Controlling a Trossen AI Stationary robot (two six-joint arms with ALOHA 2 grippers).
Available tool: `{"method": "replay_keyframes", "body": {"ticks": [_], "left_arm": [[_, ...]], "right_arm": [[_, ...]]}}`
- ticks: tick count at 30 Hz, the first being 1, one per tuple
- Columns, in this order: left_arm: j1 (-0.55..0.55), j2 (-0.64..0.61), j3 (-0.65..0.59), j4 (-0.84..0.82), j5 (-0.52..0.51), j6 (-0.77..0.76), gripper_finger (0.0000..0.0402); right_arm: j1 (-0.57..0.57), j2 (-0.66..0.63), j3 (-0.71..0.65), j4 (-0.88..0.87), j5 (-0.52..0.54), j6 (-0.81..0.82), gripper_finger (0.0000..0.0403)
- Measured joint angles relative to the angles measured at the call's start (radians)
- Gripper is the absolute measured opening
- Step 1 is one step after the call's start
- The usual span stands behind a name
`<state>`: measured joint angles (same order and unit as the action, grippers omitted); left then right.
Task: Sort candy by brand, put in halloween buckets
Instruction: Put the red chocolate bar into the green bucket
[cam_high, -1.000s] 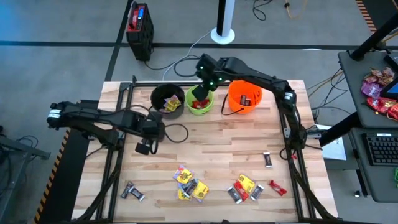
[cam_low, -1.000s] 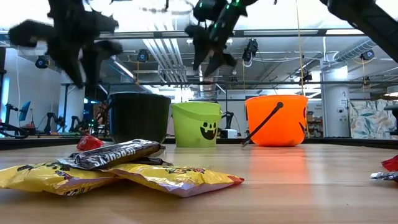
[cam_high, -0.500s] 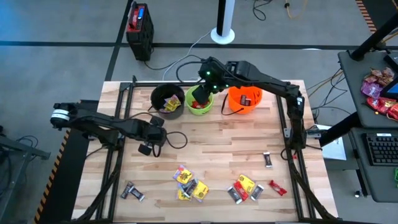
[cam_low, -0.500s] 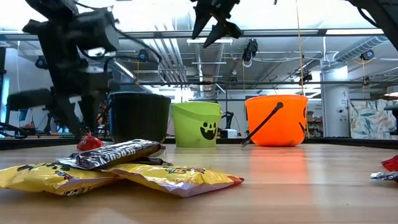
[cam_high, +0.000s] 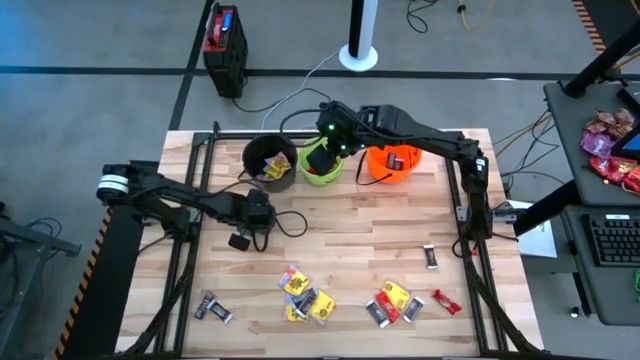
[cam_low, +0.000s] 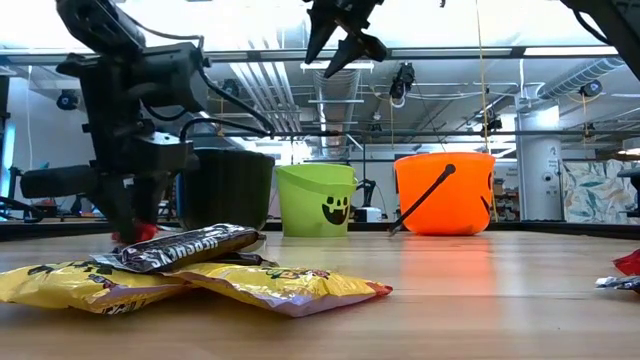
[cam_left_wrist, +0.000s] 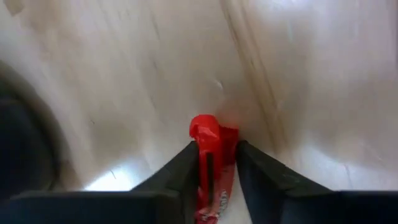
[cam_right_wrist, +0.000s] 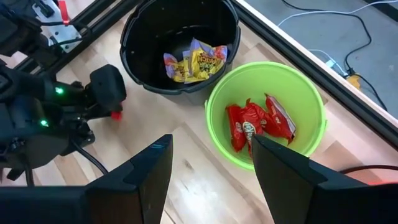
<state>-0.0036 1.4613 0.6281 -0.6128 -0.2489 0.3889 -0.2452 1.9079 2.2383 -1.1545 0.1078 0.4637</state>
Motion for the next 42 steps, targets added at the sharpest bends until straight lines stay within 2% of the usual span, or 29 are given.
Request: {"method": "replay_keyframes", "body": {"ticks": [4, 8, 12, 14, 16, 19, 22, 25, 28, 35, 38, 42], "left_arm": [[0.001, -0.018, 0.019, -0.015, 0.01, -0.017, 0.0019], [0.001, -0.086, 0.088, -0.128, 0.101, -0.044, 0.0022], [-0.003, -0.18, 0.23, -0.267, 0.217, -0.089, 0.0017], [-0.003, -0.229, 0.32, -0.253, 0.233, -0.12, 0.0014], [0.003, -0.267, 0.393, -0.202, 0.216, -0.135, 0.0013], [0.042, -0.301, 0.454, 0.064, 0.14, -0.159, 0.0012], [0.12, -0.31, 0.455, 0.334, 0.125, -0.171, 0.0012], [0.209, -0.285, 0.446, 0.446, 0.127, -0.191, 0.0011], [0.277, -0.225, 0.447, 0.481, 0.127, -0.229, 0.001], [0.326, -0.021, 0.482, 0.644, 0.139, -0.296, 0.001], [0.34, 0.072, 0.548, 0.628, 0.138, -0.298, 0.001], [0.358, 0.188, 0.682, 0.466, 0.103, -0.293, 0.001]], "right_arm": [[0.007, 0.0, -0.001, -0.002, 0.0, 0.0, 0.021], [0.012, 0.0, -0.001, -0.029, 0.0, -0.011, 0.021], [0.02, -0.006, -0.002, -0.12, -0.002, -0.04, 0.021], [0.033, -0.012, -0.003, -0.174, 0.006, -0.061, 0.021], [0.054, -0.018, -0.008, -0.206, 0.035, -0.069, 0.021], [0.09, -0.03, -0.023, -0.226, 0.076, -0.08, 0.021], [0.121, -0.054, -0.041, -0.232, 0.111, -0.057, 0.021], [0.152, -0.095, -0.049, -0.249, 0.152, -0.023, 0.021], [0.185, -0.149, -0.051, -0.253, 0.206, 0.002, 0.021], [0.215, -0.267, -0.058, -0.253, 0.3, 0.045, 0.021], [0.214, -0.301, -0.07, -0.248, 0.317, 0.051, 0.021], [0.215, -0.332, -0.096, -0.246, 0.326, 0.053, 0.021]]}}
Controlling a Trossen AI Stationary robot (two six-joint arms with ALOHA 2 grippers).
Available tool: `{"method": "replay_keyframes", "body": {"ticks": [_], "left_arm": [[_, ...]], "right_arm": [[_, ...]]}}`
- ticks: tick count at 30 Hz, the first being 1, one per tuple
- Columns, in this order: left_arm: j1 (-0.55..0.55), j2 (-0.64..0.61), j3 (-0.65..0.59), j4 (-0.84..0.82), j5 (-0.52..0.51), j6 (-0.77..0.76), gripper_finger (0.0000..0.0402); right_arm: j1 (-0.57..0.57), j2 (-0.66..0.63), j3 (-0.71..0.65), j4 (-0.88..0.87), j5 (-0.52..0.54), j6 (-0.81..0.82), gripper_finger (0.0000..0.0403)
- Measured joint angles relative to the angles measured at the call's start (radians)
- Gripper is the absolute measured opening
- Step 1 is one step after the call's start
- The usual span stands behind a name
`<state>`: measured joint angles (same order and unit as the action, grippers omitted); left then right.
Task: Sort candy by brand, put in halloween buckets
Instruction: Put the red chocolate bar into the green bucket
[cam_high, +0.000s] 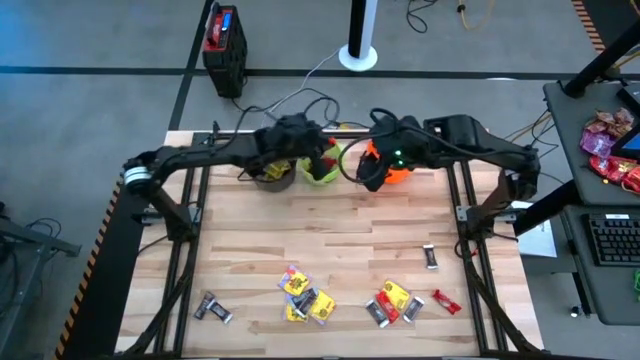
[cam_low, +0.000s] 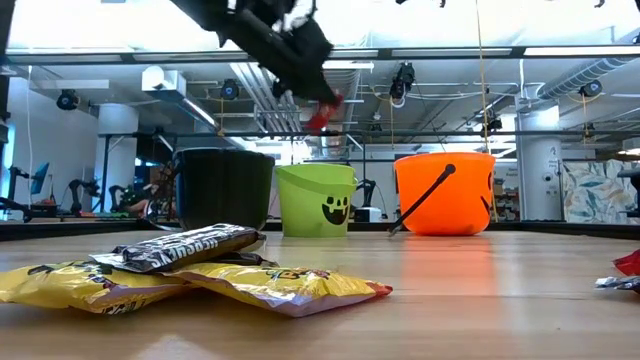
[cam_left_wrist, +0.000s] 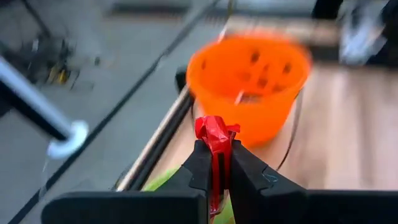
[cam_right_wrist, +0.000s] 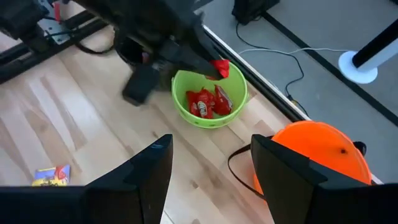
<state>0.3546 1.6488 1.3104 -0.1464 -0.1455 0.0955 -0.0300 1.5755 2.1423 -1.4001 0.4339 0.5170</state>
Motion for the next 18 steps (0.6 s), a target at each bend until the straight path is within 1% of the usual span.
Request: {"method": "replay_keyframes", "body": {"ticks": [4, 7, 10, 13, 18], "left_arm": [[0.02, 0.096, 0.131, -0.184, -0.055, 0.051, 0.0018], [0.04, 0.137, 0.184, -0.219, -0.055, 0.08, 0.0019], [0.057, 0.156, 0.196, -0.225, -0.05, 0.077, 0.0014], [0.067, 0.16, 0.197, -0.235, -0.003, 0.057, 0.0018], [0.067, 0.168, 0.197, -0.314, -0.023, -0.024, 0.0059]], "right_arm": [[0.0, -0.004, -0.028, -0.001, 0.007, 0.01, 0.021], [0.0, -0.004, -0.048, 0.0, 0.008, 0.01, 0.021], [0.0, -0.005, -0.072, 0.0, 0.007, 0.01, 0.021], [0.0, -0.005, -0.089, -0.001, 0.004, 0.01, 0.021], [0.0, -0.005, -0.096, 0.0, -0.023, 0.004, 0.021]]}}
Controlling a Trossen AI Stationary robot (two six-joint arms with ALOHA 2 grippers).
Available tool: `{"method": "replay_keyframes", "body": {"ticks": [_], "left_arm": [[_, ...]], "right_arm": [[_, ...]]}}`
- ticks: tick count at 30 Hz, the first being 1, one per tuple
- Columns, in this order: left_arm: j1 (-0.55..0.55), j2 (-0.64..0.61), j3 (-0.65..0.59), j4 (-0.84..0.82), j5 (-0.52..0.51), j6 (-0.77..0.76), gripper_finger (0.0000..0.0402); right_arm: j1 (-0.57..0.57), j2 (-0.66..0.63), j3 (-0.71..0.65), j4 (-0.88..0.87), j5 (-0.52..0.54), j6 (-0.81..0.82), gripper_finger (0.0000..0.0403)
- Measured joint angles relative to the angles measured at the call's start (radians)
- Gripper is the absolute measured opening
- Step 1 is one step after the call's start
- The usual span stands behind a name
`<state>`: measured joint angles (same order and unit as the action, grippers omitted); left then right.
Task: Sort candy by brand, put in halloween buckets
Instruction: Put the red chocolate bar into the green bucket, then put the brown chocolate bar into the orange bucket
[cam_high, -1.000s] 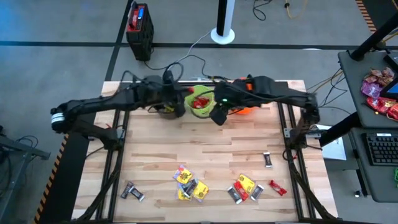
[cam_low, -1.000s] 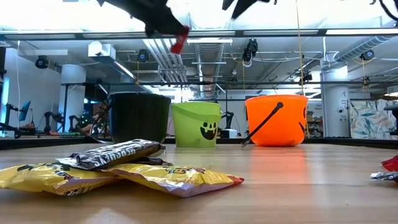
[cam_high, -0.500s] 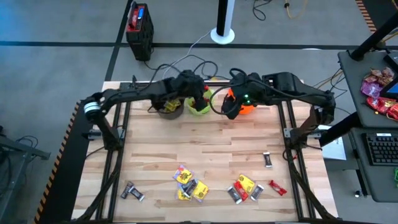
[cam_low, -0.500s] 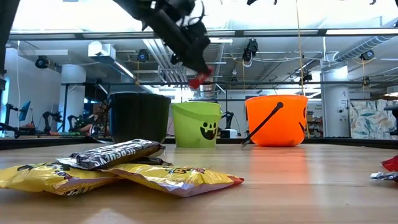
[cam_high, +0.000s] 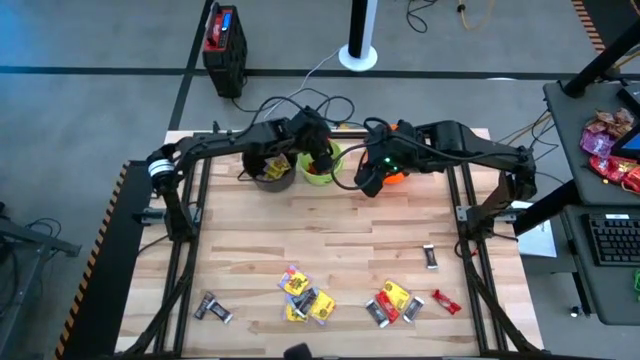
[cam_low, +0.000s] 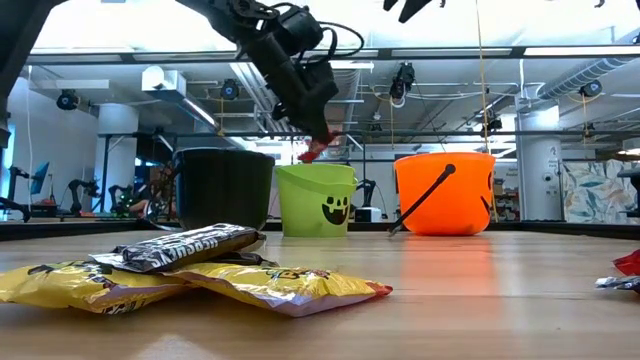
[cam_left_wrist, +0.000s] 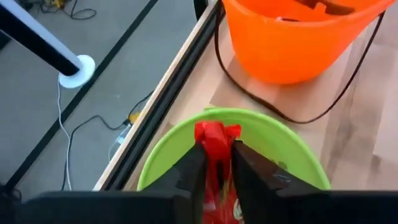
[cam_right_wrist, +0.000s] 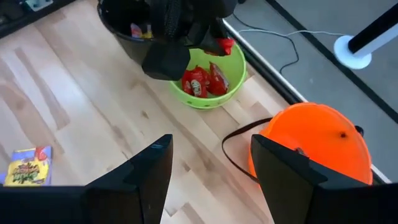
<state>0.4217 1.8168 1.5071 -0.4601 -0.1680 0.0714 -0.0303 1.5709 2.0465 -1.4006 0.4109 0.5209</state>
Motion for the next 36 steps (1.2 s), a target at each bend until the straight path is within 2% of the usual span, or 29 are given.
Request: {"method": "replay_keyframes", "body": {"ticks": [8, 13, 16, 20, 25, 30, 33, 36], "left_arm": [[-0.004, -0.003, 0.0, -0.056, 0.002, -0.011, 0.0126], [-0.03, -0.053, 0.0, -0.23, 0.029, -0.112, 0.0138], [-0.085, -0.113, -0.001, -0.333, 0.076, -0.194, 0.0136], [-0.225, -0.213, -0.024, -0.379, 0.066, -0.328, 0.0129], [-0.453, -0.344, -0.09, -0.383, -0.08, -0.556, 0.0125], [-0.681, -0.455, -0.158, -0.429, -0.347, -0.77, 0.0125], [-0.764, -0.506, -0.179, -0.533, -0.464, -0.915, 0.0125], [-0.801, -0.557, -0.211, -0.602, -0.538, -1.004, 0.0125]], "right_arm": [[0.0, 0.0, 0.0, -0.007, -0.078, -0.021, 0.021], [0.009, 0.0, -0.002, -0.107, -0.195, -0.005, 0.021], [0.033, -0.003, -0.027, -0.176, -0.284, 0.059, 0.021], [0.094, -0.049, -0.139, -0.116, -0.396, 0.133, 0.021], [0.154, -0.095, -0.339, -0.081, -0.403, 0.282, 0.021], [0.194, -0.147, -0.588, -0.026, -0.428, 0.41, 0.021], [0.219, -0.187, -0.752, -0.015, -0.489, 0.528, 0.021], [0.249, -0.243, -0.921, 0.062, -0.559, 0.665, 0.021]]}}
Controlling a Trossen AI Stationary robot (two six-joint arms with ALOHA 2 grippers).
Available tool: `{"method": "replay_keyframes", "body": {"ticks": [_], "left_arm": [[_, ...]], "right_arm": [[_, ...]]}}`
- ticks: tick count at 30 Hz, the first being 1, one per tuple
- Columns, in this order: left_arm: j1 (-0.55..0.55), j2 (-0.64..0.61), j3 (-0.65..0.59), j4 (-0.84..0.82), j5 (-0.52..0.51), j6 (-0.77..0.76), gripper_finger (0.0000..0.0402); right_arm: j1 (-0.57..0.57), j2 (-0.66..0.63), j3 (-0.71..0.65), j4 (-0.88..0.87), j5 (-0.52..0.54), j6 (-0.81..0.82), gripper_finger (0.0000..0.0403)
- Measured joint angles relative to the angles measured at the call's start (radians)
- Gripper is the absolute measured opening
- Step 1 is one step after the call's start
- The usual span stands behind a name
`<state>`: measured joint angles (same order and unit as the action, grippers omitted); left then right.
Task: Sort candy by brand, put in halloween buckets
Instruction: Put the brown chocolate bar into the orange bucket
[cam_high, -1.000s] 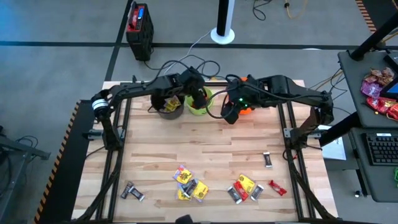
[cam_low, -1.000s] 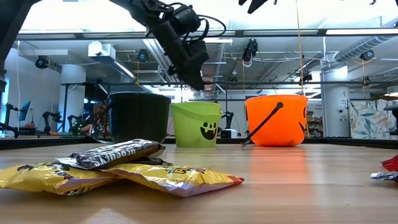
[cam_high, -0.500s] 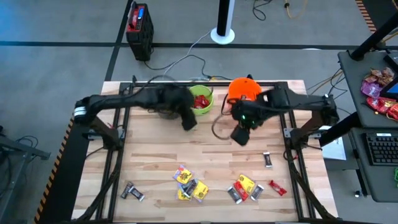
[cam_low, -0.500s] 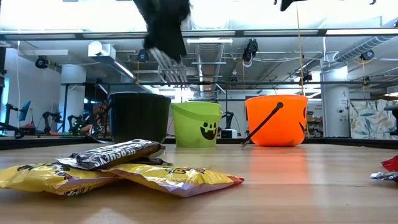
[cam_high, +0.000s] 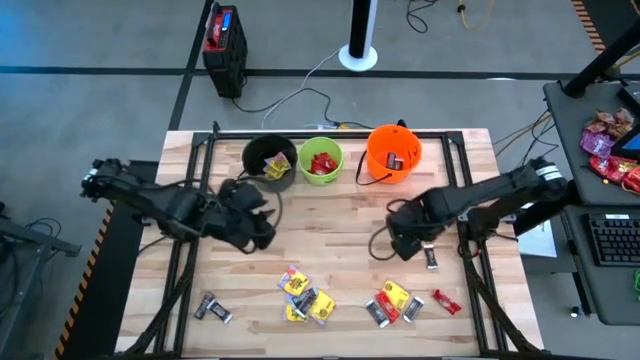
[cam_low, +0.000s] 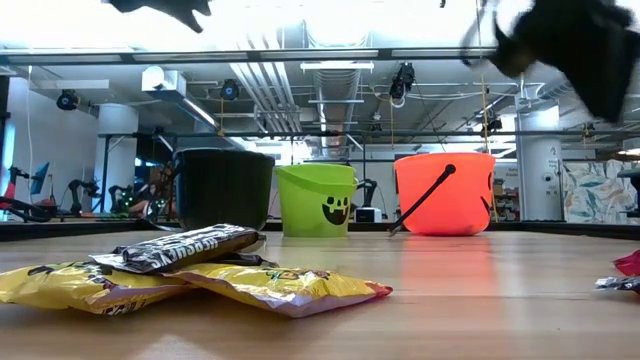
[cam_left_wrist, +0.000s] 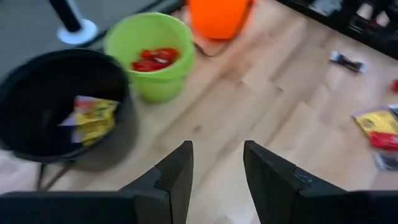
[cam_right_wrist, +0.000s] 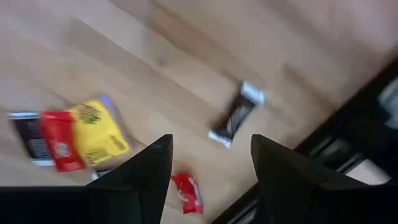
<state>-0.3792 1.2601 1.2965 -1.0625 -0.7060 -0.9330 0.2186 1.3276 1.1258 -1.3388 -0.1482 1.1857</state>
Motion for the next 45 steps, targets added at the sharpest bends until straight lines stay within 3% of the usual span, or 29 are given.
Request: {"method": "replay_keyframes", "body": {"ticks": [6, 13, 17, 20, 24, 28, 34, 37, 41, 45], "left_arm": [[0.018, -0.07, -0.065, 0.019, -0.125, 0.085, 0.0125], [0.076, -0.128, -0.094, 0.029, -0.133, 0.247, 0.0125], [0.098, -0.161, -0.106, 0.033, -0.132, 0.325, 0.0125], [0.111, -0.19, -0.131, 0.069, -0.113, 0.395, 0.0125], [0.123, -0.23, -0.203, 0.167, -0.022, 0.484, 0.0125], [0.122, -0.276, -0.294, 0.264, -0.006, 0.502, 0.0119], [0.122, -0.336, -0.383, 0.386, 0.058, 0.506, 0.0115], [0.122, -0.347, -0.397, 0.444, 0.075, 0.521, 0.0115], [0.122, -0.344, -0.398, 0.498, 0.072, 0.547, 0.0115], [0.122, -0.333, -0.399, 0.557, 0.069, 0.555, 0.0115]], "right_arm": [[0.011, -0.051, -0.309, 0.201, -0.082, 0.176, 0.021], [0.008, -0.011, -0.503, 0.42, -0.121, 0.252, 0.021], [0.008, 0.016, -0.529, 0.442, -0.129, 0.232, 0.0207], [0.008, 0.028, -0.53, 0.464, -0.129, 0.205, 0.0183], [0.008, 0.027, -0.528, 0.497, -0.127, 0.186, 0.0111], [0.008, 0.026, -0.521, 0.505, -0.123, 0.161, 0.0032], [0.008, -0.002, -0.441, 0.54, -0.094, 0.183, 0.0038], [0.004, -0.033, -0.343, 0.7, -0.035, 0.157, 0.0035], [-0.063, -0.049, -0.202, 1.06, 0.236, 0.01, 0.0032], [-0.22, -0.048, -0.04, 1.091, 0.419, -0.261, 0.0031]]}}
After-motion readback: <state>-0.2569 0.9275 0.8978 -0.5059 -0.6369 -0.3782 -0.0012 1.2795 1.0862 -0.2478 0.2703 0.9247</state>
